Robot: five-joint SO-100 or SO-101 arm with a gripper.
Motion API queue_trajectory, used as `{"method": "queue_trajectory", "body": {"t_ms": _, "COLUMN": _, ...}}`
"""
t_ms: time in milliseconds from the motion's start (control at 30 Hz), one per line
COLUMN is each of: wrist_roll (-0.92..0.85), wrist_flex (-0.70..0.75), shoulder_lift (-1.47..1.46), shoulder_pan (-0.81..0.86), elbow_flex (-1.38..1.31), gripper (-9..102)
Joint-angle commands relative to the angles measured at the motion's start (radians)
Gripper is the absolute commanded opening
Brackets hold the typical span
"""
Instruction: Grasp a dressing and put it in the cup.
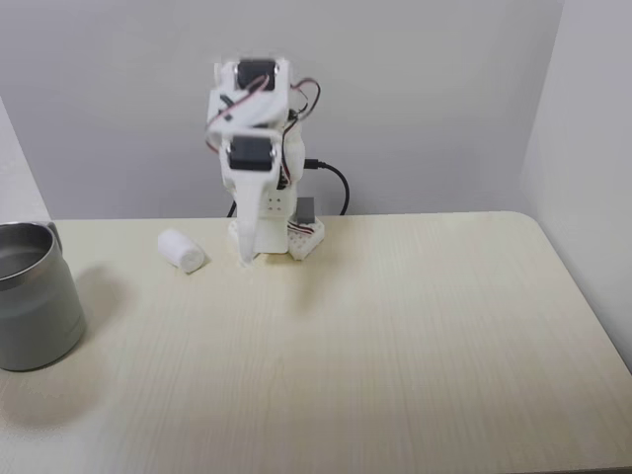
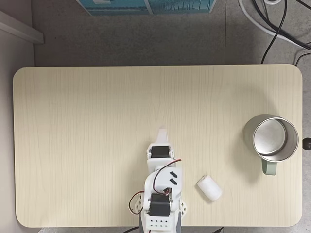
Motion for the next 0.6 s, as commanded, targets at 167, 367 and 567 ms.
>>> {"method": "queue_trajectory", "body": {"t_ms": 167, "wrist_roll": -0.089, "wrist_flex": 0.235, "shoulder_lift": 0.337, "shoulder_pan": 0.206, "elbow_flex": 0.491, "gripper": 0}}
{"method": "queue_trajectory", "body": {"t_ms": 367, "wrist_roll": -0.186, "wrist_flex": 0.364, "shoulder_lift": 0.471, "shoulder_pan": 0.439, "elbow_flex": 0.698, "gripper": 4}}
{"method": "queue_trajectory", "body": {"t_ms": 567, "wrist_roll": -0.299, "wrist_flex": 0.479, "shoulder_lift": 0.618, "shoulder_pan": 0.638, "elbow_flex": 0.779, "gripper": 10}}
